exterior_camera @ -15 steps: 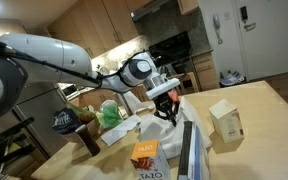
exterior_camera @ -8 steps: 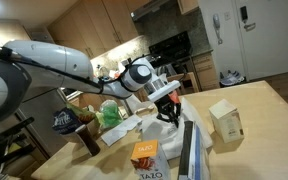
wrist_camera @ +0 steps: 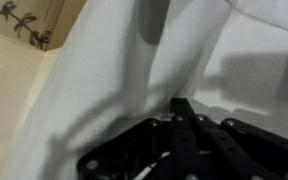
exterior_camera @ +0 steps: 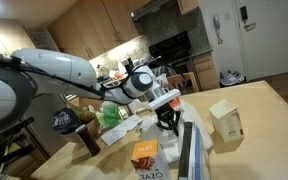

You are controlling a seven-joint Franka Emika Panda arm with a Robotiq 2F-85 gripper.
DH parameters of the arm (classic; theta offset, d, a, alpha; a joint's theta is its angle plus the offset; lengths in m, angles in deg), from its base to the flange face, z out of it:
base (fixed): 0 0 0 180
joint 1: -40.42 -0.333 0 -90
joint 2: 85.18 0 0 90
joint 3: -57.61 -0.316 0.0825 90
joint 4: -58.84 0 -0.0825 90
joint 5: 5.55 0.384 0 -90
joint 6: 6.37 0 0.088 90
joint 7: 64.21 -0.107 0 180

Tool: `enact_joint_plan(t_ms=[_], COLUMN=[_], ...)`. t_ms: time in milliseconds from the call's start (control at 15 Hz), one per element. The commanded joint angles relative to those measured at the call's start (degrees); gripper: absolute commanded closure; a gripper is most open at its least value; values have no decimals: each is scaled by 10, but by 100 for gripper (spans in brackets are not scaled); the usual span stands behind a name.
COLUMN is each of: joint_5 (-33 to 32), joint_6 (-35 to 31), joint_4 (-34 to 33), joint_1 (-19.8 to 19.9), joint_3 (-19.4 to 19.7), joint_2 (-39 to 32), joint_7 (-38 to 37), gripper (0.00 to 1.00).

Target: Flatten the bag

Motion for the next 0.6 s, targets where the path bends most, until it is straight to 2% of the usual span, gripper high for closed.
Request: enact_joint_plan(t_ms=[0, 333, 533], joint_5=[15, 10, -10], joint_6=[19, 3, -26], joint_4=[-28, -16, 8], joint_1=[5, 9, 2], joint_3=[-11, -1, 16], joint_2=[-27, 0, 54], joint_7=[0, -10, -22], gripper=[100, 100, 100])
